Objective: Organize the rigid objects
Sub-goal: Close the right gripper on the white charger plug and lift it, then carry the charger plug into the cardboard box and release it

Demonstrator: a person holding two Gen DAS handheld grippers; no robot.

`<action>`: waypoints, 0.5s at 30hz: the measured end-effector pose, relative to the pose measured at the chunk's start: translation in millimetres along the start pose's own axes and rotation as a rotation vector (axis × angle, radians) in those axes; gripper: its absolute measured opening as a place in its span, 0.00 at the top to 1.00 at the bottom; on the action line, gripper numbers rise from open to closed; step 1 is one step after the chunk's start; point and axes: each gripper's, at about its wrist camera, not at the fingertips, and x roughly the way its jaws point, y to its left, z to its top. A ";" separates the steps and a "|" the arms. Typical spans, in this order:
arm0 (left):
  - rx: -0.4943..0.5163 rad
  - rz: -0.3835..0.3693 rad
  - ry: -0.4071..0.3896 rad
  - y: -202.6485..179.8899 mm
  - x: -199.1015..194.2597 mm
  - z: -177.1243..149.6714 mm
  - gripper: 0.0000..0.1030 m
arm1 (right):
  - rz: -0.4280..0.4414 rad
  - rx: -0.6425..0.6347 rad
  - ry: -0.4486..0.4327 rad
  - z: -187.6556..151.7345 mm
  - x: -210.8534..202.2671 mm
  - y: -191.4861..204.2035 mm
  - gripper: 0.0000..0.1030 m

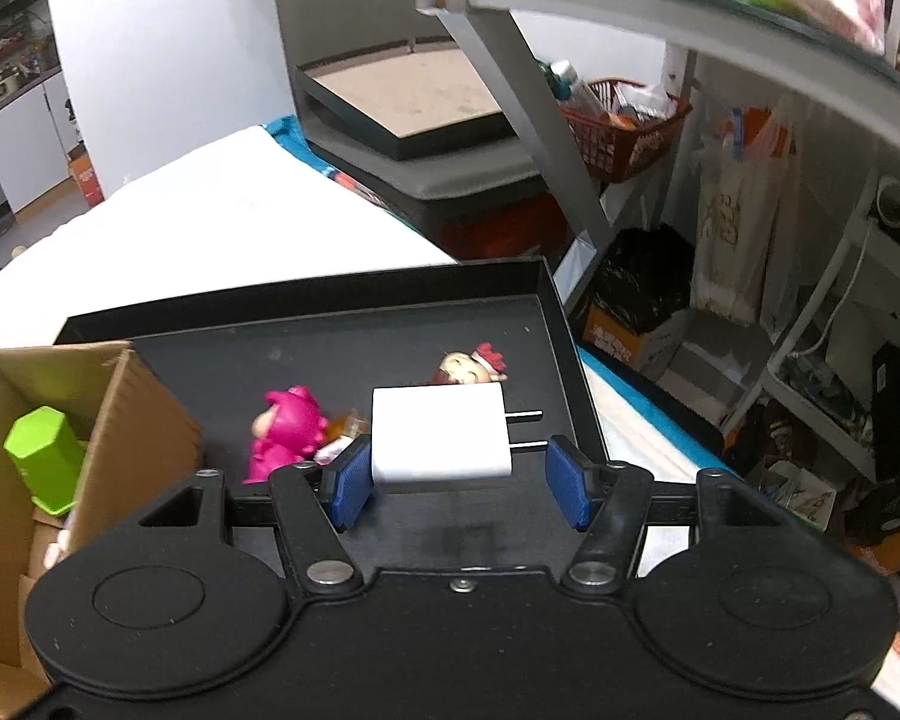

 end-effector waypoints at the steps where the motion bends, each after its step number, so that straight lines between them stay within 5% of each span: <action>1: -0.004 -0.008 -0.002 1.8 -0.5 -0.6 0.35 | 0.002 -0.004 -0.003 1.3 -3.2 2.4 0.43; 15: -0.001 -0.081 -0.008 11.7 -1.8 -5.3 0.35 | 0.007 -0.082 -0.043 13.3 -43.1 48.9 0.42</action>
